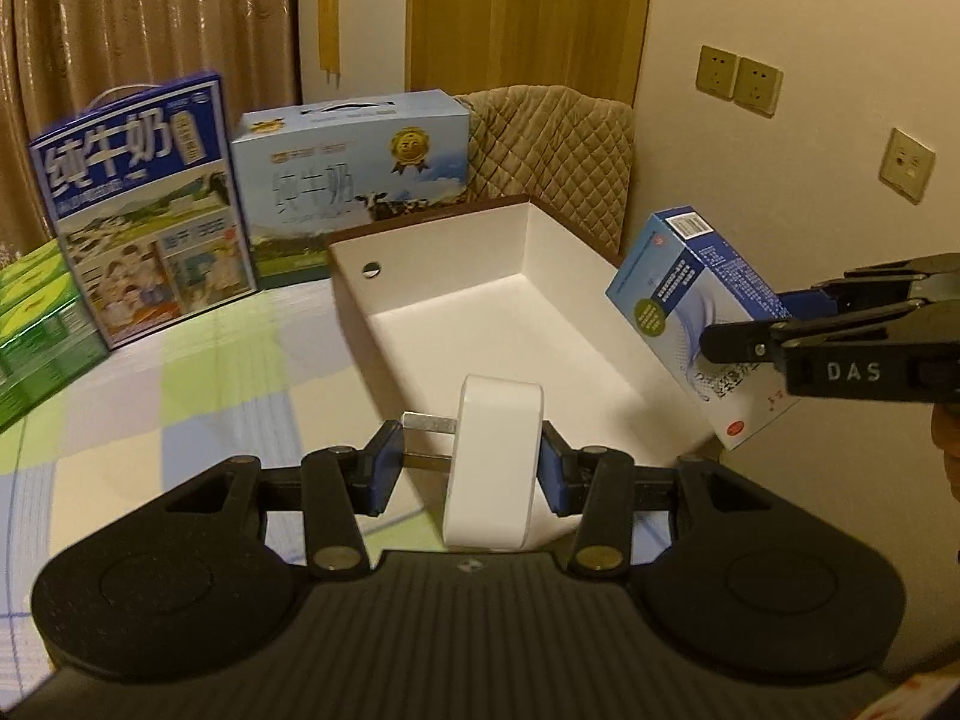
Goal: Organize rigid objects
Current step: 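Carry the white plug adapter and blue box into the brown box with both tools, then open both tools to release the adapter and blue box inside the box, then move both tools back over the cluster of items on the table, then grasp the orange utility knife with the right tool while the left tool grasps the blue tube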
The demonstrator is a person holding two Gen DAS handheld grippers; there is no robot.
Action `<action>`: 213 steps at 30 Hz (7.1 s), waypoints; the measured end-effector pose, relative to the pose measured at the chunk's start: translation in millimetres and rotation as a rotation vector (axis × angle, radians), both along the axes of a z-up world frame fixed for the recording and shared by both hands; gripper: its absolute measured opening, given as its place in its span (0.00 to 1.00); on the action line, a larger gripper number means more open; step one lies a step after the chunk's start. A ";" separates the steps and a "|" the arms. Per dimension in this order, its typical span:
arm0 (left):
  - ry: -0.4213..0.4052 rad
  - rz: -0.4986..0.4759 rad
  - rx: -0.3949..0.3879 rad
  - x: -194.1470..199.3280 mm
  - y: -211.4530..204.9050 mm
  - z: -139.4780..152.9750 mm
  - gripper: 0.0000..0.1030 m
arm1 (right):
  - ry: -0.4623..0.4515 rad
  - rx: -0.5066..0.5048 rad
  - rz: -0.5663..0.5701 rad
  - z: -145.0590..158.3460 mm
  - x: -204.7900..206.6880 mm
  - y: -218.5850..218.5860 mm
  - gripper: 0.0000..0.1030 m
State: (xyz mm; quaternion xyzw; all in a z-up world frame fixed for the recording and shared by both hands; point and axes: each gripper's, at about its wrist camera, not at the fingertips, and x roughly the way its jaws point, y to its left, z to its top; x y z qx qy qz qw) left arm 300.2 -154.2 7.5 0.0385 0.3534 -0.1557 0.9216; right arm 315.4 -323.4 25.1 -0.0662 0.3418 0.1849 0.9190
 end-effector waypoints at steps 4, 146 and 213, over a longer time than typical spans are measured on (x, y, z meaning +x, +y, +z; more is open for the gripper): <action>0.038 0.011 0.019 29.8 -27.2 -13.3 0.40 | 0.020 -0.020 -0.017 -10.1 37.1 -16.7 0.35; 0.267 0.502 0.041 -143.0 322.4 -71.3 0.63 | 0.334 0.117 0.442 -137.0 -95.7 321.8 0.55; 0.372 0.051 0.189 -29.9 342.0 -142.3 0.58 | 0.242 0.173 0.184 -106.7 -71.6 266.5 0.31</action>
